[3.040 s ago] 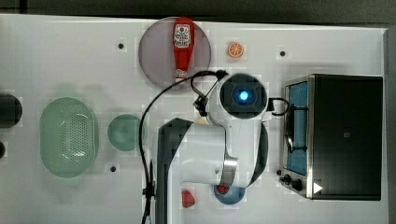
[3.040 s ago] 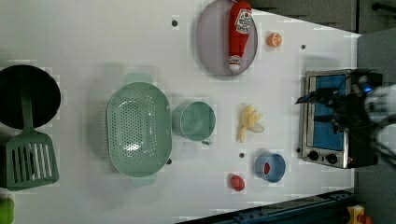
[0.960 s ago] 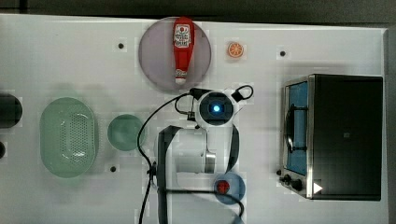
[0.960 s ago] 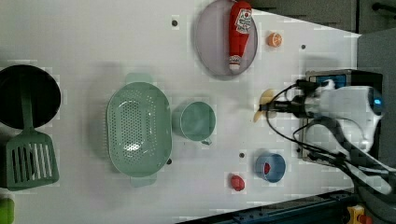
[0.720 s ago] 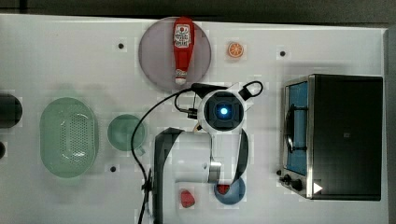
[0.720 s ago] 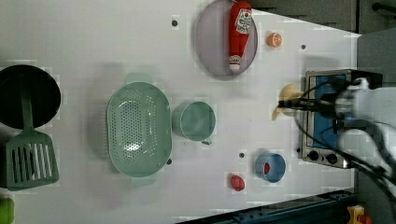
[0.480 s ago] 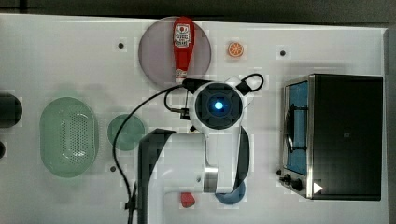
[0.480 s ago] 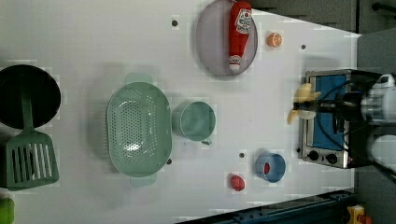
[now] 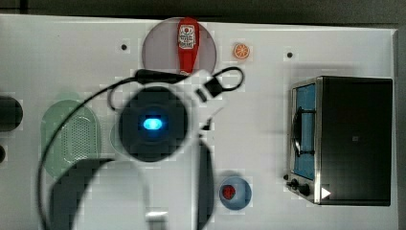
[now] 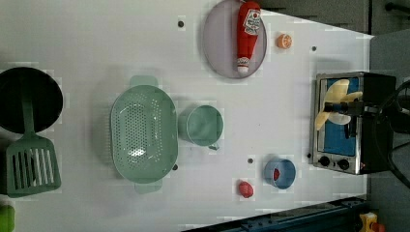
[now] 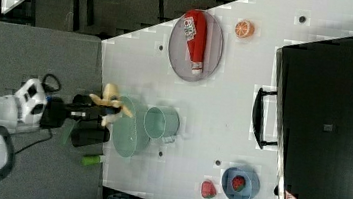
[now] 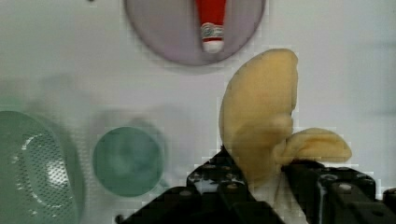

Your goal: Pick Banana and place it in mug.

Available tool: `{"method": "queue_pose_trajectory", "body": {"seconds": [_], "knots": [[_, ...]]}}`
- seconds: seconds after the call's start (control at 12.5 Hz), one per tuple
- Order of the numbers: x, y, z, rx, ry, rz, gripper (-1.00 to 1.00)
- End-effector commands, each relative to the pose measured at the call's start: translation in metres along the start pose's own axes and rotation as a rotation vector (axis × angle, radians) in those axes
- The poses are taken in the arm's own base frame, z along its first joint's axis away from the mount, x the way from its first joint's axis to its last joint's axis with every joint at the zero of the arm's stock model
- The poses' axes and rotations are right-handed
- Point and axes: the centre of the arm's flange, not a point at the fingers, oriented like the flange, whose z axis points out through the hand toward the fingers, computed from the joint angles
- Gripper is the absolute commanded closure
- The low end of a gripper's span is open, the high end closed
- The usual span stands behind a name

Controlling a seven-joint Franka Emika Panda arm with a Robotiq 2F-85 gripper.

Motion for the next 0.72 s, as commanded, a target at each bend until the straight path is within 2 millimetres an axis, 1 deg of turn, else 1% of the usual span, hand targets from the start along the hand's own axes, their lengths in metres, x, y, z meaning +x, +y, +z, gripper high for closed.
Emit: {"method": "queue_pose_trajectory", "body": {"seconds": [0.08,0.24,0.4,0.56,0.72], "knots": [[-0.034,-0.085,0.024,-0.034,-0.052,0.147,0.3],[-0.051,-0.12,0.04,-0.049,-0.076,0.189,0.3],[-0.064,-0.141,0.07,-0.072,-0.119,0.242,0.3],[-0.068,-0.153,0.106,-0.056,-0.127,0.264,0.3],[-0.067,-0.156,0.141,-0.013,-0.104,0.262,0.3]]}}
